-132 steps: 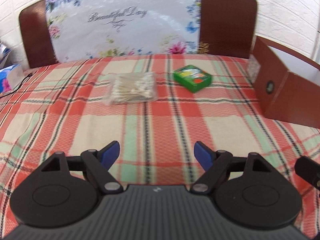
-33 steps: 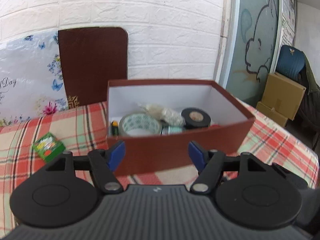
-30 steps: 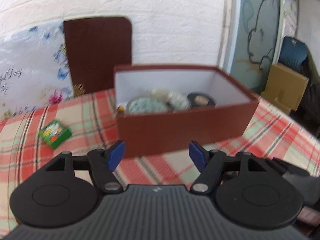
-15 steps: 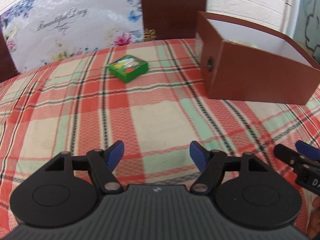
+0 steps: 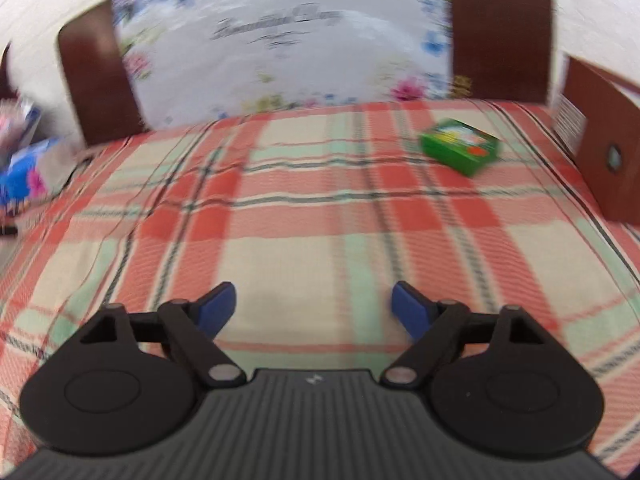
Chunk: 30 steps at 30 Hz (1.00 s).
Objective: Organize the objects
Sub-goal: 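Move the right gripper to the green snack box and grasp it, then carry the green snack box into the brown box and release it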
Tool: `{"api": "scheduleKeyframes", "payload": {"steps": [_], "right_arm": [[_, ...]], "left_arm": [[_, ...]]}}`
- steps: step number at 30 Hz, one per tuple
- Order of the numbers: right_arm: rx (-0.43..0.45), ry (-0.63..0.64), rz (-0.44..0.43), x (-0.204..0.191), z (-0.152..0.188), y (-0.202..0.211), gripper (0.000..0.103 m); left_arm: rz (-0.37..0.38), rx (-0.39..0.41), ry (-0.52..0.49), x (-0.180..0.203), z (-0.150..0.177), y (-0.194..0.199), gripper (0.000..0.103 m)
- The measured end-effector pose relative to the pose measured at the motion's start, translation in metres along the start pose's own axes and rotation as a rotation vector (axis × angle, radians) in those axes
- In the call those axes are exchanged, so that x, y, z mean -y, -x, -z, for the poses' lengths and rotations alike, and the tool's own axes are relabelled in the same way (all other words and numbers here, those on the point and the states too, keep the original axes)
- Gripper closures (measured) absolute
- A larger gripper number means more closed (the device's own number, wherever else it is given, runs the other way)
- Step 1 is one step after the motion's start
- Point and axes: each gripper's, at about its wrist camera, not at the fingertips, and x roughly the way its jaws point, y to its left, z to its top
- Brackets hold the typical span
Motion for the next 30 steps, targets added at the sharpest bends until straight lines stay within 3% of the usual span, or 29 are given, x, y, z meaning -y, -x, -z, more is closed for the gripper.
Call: {"api": "scheduleKeyframes", "payload": {"steps": [4, 9, 15, 24, 26, 28, 30], "right_arm": [[-0.029, 0.168, -0.054, -0.051, -0.009, -0.028, 0.023], [-0.04, 0.253, -0.136, -0.105, -0.04, -0.075, 0.022], [-0.026, 0.208, -0.081, -0.133, -0.087, -0.147, 0.006], [0.002, 0.188, -0.045, -0.143, -0.13, -0.213, 0.0], [0.011, 0.209, -0.072, -0.146, -0.131, -0.215, 0.01], [0.03, 0.259, -0.088, -0.152, -0.127, -0.208, 0.041], [0.042, 0.293, -0.067, -0.158, -0.121, -0.202, 0.042]], "left_arm": [[0.055, 0.053, 0.16, -0.041, 0.009, -0.003, 0.009], [0.014, 0.07, 0.078, -0.021, 0.009, -0.005, 0.008], [0.036, 0.073, 0.102, -0.032, 0.013, -0.007, 0.007], [0.051, 0.082, 0.115, -0.033, 0.012, -0.009, 0.007], [0.052, 0.082, 0.116, -0.033, 0.012, -0.009, 0.007], [0.05, 0.081, 0.115, -0.032, 0.012, -0.009, 0.007], [0.05, 0.081, 0.114, -0.032, 0.012, -0.009, 0.007]]}}
